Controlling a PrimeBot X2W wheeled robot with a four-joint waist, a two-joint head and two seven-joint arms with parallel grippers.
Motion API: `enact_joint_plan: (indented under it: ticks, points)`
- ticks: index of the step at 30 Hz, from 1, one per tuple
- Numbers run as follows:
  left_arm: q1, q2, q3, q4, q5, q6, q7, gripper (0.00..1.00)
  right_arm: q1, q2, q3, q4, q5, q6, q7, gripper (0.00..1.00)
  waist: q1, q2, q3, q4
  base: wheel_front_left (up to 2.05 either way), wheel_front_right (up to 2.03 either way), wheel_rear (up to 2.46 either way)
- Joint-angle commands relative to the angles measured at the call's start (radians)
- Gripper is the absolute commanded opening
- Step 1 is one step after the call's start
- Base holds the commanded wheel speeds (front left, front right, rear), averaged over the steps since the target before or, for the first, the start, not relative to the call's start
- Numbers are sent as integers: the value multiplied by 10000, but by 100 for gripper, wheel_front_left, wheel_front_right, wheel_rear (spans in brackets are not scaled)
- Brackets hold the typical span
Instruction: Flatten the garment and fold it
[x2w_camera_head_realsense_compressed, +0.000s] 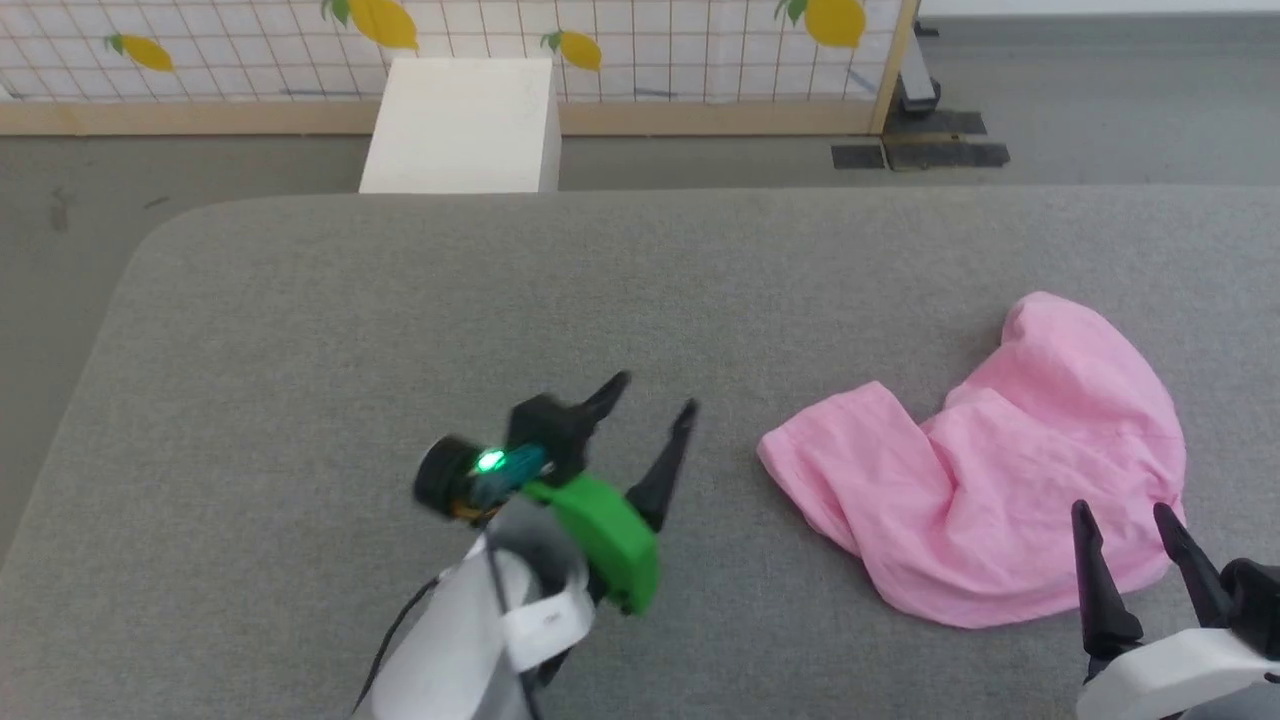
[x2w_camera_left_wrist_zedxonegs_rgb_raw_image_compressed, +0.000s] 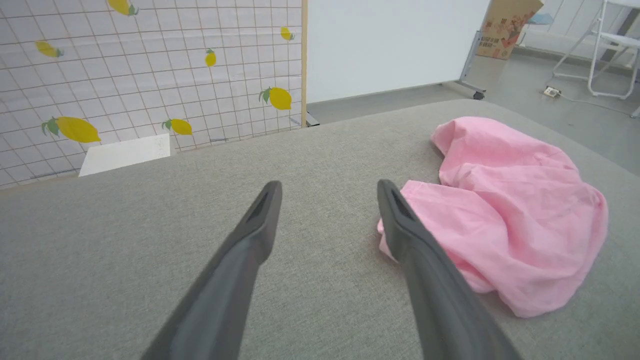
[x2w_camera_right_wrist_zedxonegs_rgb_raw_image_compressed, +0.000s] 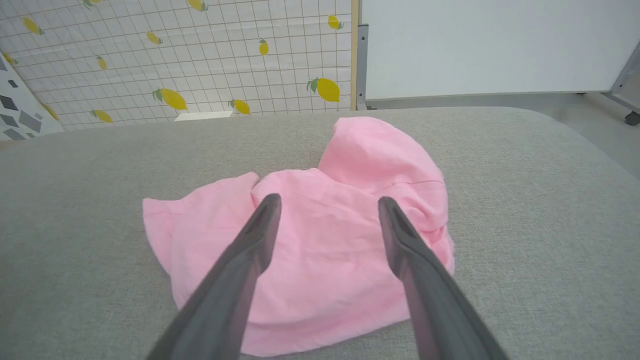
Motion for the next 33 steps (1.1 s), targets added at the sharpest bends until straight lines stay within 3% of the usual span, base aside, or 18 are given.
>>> enact_joint_plan:
  ticks: [1, 11, 23, 25, 26, 30, 31, 33]
  points:
    - [-480, -31, -325, 259, -141, -66, 142, 100, -47, 22, 27, -79, 41, -15, 21, 100, 0, 77, 303, -230, 0, 0, 0]
    - [-3306, -54, -3100, 2784, -1445, -74, 1652, 100, -537, 23, 193, -178, 80, -15, 30, 100, 0, 77, 1249, -876, 0, 0, 0]
    - [-4968, 235, -6076, 5010, -3387, -76, 3853, 100, -849, 23, 445, -43, 259, -15, -106, 100, 0, 77, 1886, -1480, 0, 0, 0]
    - [-5025, 267, -6653, 5153, -3734, -76, 4378, 45, -880, 24, 442, 8, 315, -15, -155, 100, 0, 77, 1952, -1533, 0, 0, 0]
    - [-5043, 306, -6913, 5167, -3893, -76, 4598, 2, -895, 24, 432, 29, 335, -15, -176, 100, 0, 77, 1978, -1553, 0, 0, 0]
    - [-5145, 595, -7422, 5027, -4622, -76, 4666, 0, -916, 24, 350, 137, 419, -15, -243, 100, 0, 77, 1990, -1566, 0, 0, 0]
    - [-5366, 880, -6995, 5019, -4818, -35, 3399, 0, -859, 24, 202, 217, 482, -15, -275, 100, 0, 77, 1904, -1421, 0, 0, 0]
    - [-5387, 1067, -6620, 5015, -4894, 162, 2543, 0, -810, 24, 148, 271, 547, -15, -275, 100, 0, 77, 1830, -1288, 0, 0, 0]
